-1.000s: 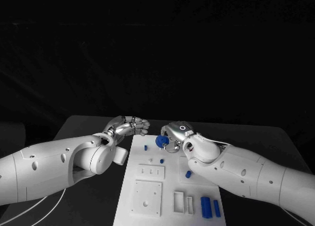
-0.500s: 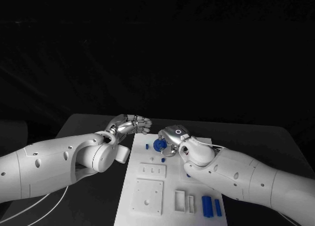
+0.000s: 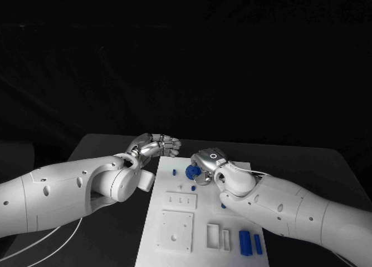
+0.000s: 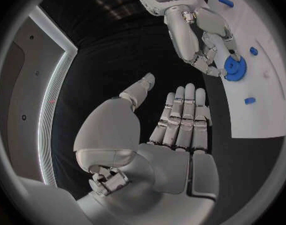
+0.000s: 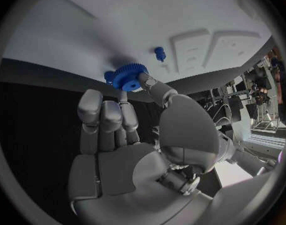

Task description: Assemble the parts on the task board

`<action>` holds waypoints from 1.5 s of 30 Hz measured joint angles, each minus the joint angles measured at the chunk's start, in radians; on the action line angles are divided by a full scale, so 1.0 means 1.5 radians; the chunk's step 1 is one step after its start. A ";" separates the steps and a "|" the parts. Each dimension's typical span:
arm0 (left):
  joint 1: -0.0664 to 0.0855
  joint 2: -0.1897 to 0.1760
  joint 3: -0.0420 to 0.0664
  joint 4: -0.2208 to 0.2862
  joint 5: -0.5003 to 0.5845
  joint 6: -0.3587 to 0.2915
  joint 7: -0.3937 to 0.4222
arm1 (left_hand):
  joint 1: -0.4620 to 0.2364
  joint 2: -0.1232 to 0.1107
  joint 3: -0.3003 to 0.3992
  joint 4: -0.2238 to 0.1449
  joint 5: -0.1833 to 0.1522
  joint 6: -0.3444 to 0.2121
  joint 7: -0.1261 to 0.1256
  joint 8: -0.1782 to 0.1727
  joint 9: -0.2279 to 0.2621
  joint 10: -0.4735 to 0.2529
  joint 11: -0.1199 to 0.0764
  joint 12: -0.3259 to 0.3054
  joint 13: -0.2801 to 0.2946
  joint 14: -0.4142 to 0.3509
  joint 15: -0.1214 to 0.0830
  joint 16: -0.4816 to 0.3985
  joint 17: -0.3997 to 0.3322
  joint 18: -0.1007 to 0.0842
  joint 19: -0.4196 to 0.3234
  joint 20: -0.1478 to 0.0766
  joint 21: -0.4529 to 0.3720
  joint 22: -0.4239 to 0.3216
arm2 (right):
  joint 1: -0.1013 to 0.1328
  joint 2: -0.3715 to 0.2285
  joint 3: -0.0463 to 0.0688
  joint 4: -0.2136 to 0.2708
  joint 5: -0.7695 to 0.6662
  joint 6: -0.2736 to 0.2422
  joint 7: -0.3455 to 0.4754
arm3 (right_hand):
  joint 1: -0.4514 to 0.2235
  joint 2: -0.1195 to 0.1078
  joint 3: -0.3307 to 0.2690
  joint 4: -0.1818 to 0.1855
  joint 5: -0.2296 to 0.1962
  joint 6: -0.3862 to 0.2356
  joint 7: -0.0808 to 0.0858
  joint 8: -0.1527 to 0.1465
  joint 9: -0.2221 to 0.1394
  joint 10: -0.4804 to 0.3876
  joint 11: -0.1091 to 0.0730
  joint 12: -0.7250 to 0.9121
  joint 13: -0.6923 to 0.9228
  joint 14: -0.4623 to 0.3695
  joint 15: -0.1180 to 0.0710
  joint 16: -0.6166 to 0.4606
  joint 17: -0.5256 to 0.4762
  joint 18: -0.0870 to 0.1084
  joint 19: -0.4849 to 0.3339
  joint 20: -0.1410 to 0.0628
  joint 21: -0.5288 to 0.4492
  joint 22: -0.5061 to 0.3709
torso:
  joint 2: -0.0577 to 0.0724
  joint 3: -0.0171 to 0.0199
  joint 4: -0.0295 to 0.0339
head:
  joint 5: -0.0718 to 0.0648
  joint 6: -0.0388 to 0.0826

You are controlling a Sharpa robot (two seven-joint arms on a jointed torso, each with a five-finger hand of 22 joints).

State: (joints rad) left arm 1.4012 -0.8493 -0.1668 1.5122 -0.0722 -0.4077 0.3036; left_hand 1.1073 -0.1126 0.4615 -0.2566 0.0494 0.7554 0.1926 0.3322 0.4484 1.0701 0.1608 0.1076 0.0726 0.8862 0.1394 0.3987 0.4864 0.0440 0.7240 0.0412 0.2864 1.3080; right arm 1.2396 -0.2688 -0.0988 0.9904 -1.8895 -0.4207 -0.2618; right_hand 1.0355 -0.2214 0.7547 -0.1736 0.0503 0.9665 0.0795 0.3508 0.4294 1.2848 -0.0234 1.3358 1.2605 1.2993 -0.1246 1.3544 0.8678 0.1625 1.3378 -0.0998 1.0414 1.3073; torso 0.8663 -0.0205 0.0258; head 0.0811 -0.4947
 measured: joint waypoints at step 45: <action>0.001 0.000 0.000 0.000 -0.002 0.000 0.000 | 0.000 0.000 0.003 -0.003 0.000 0.000 0.000 0.000 -0.001 0.002 0.002 0.000 0.000 0.000 0.000 0.000 0.000 0.000 0.000 0.000 0.000 0.000 | -0.001 0.020 -0.001 -0.023 0.009 0.014 -0.013 | 0.024 -0.032 0.001 0.014 0.000 -0.060 0.044 -0.057 -0.005 -0.075 0.030 -0.063 -0.064 0.000 0.027 -0.013 0.002 -0.005 -0.005 0.005 0.000 0.000 | 0.000 0.0010 0.0003 | 0.004 -0.004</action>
State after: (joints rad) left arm 1.4032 -0.8486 -0.1668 1.5116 -0.0746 -0.4079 0.3030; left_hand 1.1073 -0.1126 0.4667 -0.2618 0.0494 0.7554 0.1926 0.3322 0.4471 1.0736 0.1643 0.1076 0.0726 0.8862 0.1394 0.3987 0.4869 0.0440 0.7240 0.0412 0.2864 1.3075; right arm 1.2388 -0.2392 -0.1008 0.9559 -1.8757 -0.3998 -0.2820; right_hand 1.0715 -0.2688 0.7563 -0.1531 0.0504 0.8769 0.1453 0.2653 0.4217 1.1718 0.0216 1.2419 1.1649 1.2995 -0.0848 1.3350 0.8715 0.1552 1.3305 -0.0924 1.0413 1.3077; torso 0.8656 -0.0191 0.0262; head 0.0865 -0.5011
